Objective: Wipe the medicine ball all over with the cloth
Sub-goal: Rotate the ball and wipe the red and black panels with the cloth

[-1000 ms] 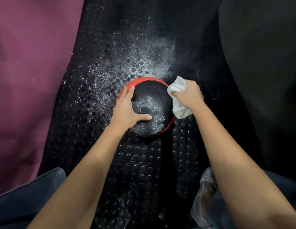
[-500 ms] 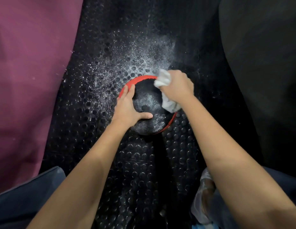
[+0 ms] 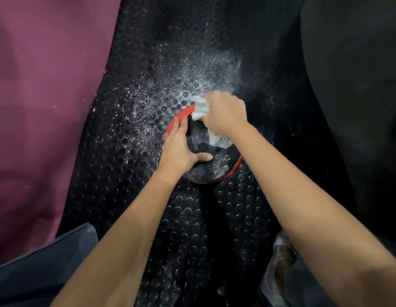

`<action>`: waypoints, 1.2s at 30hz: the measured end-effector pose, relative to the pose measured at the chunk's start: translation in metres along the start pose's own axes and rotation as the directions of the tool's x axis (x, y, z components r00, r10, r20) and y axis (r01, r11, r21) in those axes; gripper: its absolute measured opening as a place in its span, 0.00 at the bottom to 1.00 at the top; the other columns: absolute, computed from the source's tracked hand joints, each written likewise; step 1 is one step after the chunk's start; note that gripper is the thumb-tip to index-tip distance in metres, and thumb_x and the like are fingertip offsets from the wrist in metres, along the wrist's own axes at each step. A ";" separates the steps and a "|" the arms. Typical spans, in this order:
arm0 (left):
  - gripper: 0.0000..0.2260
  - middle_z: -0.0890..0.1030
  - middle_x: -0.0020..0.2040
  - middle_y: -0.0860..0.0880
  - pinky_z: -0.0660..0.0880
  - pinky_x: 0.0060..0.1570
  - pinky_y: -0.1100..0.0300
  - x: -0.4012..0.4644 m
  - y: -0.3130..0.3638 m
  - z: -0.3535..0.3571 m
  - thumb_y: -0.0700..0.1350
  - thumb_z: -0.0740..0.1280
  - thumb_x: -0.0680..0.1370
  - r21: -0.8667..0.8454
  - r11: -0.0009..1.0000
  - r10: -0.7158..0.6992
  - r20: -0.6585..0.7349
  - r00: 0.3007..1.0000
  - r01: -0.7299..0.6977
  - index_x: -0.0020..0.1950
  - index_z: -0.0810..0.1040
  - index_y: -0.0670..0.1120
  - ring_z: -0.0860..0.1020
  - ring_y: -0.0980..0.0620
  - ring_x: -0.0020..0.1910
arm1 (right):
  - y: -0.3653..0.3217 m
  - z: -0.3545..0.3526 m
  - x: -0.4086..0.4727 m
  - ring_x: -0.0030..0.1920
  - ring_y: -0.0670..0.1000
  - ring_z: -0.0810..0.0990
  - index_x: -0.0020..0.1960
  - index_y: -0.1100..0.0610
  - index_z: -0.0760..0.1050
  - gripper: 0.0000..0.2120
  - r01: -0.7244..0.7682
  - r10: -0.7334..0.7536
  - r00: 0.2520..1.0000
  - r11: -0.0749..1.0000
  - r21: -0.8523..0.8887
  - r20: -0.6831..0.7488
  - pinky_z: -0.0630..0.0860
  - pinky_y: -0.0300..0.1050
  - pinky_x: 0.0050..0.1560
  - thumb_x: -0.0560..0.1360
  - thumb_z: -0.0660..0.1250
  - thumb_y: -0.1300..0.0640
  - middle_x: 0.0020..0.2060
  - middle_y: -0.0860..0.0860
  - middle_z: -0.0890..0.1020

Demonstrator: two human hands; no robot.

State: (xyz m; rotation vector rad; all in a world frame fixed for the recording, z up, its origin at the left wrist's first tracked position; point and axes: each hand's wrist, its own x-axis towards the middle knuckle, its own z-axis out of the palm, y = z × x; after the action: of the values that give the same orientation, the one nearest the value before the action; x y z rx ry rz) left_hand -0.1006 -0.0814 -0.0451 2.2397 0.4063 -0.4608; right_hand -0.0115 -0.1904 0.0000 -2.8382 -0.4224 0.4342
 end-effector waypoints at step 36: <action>0.53 0.47 0.80 0.50 0.51 0.75 0.42 -0.004 0.002 -0.005 0.55 0.79 0.66 -0.056 0.998 -0.041 0.011 0.999 0.041 0.80 0.48 0.49 0.49 0.44 0.79 | 0.074 0.019 -0.031 0.42 0.52 0.76 0.37 0.51 0.69 0.09 -0.467 0.508 0.855 0.667 0.580 0.104 0.71 0.42 0.38 0.71 0.69 0.55 0.34 0.47 0.75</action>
State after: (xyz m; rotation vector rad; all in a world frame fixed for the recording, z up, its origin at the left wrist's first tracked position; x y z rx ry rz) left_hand -0.1025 -0.0793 -0.0394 2.1779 0.4553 -0.4758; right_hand -0.0281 -0.2650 -0.0301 -2.2865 0.4547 0.4603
